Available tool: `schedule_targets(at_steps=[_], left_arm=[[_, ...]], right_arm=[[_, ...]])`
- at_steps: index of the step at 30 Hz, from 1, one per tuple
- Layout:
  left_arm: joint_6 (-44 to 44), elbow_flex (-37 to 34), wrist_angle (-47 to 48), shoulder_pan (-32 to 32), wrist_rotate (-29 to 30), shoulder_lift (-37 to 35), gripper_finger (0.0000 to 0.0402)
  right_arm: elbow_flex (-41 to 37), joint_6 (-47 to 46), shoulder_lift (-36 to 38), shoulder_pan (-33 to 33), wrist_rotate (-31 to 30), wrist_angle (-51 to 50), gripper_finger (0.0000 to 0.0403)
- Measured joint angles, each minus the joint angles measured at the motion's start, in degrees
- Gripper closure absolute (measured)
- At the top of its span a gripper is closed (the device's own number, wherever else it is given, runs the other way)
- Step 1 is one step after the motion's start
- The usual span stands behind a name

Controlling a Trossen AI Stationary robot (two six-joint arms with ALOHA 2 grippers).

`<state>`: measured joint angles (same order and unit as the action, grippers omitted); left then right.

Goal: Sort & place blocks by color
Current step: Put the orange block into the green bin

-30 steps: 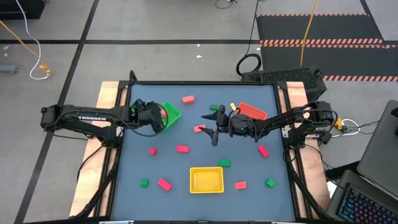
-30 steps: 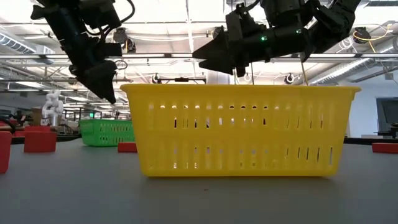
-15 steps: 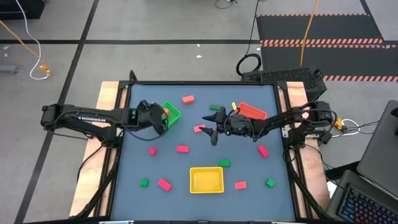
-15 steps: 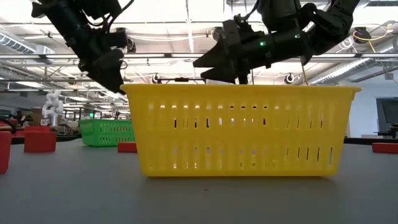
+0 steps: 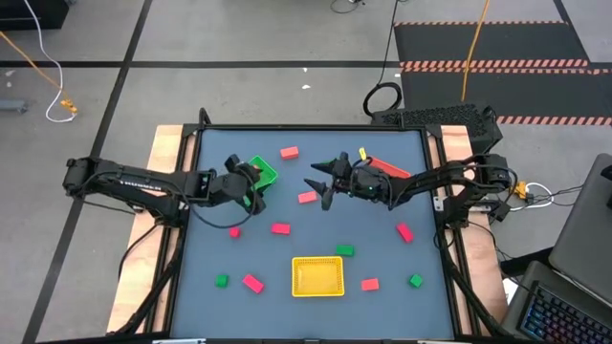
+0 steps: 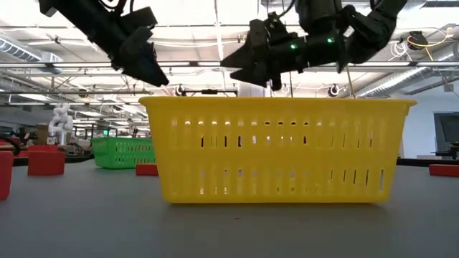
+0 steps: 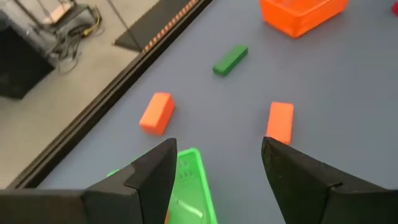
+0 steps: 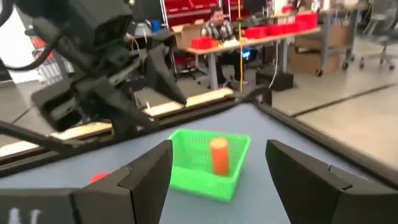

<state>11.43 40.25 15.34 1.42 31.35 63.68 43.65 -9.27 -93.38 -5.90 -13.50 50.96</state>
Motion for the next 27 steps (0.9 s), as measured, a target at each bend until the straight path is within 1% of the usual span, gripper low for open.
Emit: schedule_targets(at_steps=[4, 6, 8, 11, 14, 17, 19, 22, 24, 27], left_arm=[[-2.25, 0.0, -2.92, 0.23, 0.02, 0.0, 0.0167], [-3.35, 0.0, -5.6, 0.23, 0.02, 0.0, 0.0169], [-5.02, 0.0, -9.18, 0.23, 0.02, 0.0, 0.0169], [-10.05, 0.0, -16.33, 0.12, 0.04, 0.04, 0.0169], [-13.62, 0.01, -21.81, -0.2, 0.03, 0.07, 0.0169], [-15.48, 0.02, -23.31, -0.74, 0.1, 0.09, 0.0169], [-15.47, 0.02, -24.15, -1.38, 0.02, 0.11, 0.017], [-13.89, 0.07, -24.83, -2.69, 0.09, 1.21, 0.017], [-9.75, 0.0, -23.4, -3.2, 0.07, 2.35, 0.0169], [-6.99, 0.02, -24.66, -3.42, -1.86, 5.68, 0.0169]], right_arm=[[4.14, 0.96, 0.0, 0.71, -0.22, -8.84, 0.0149], [5.79, -0.76, 0.02, 1.92, -0.2, -14.87, 0.0149], [6.06, -4.47, 0.04, 3.46, -0.46, -20.54, 0.0149], [5.65, -10.2, 0.02, 6.66, -3.71, -27.41, 0.0149], [4.43, -13.05, 0.02, 10.02, -8.97, -32.4, 0.0149], [2.58, -13.13, 0.02, 12.21, -14.32, -32.55, 0.0149], [1.93, -11.74, 0.02, 12.69, -16.69, -31.93, 0.0149], [0.95, -10.09, 0.02, 12.69, -16.63, -31.95, 0.0149], [0.1, -8.87, 0.02, 12.38, -16.63, -31.97, 0.0149], [-1.24, -7.13, 0.02, 12.22, -16.67, -32.04, 0.0149]])
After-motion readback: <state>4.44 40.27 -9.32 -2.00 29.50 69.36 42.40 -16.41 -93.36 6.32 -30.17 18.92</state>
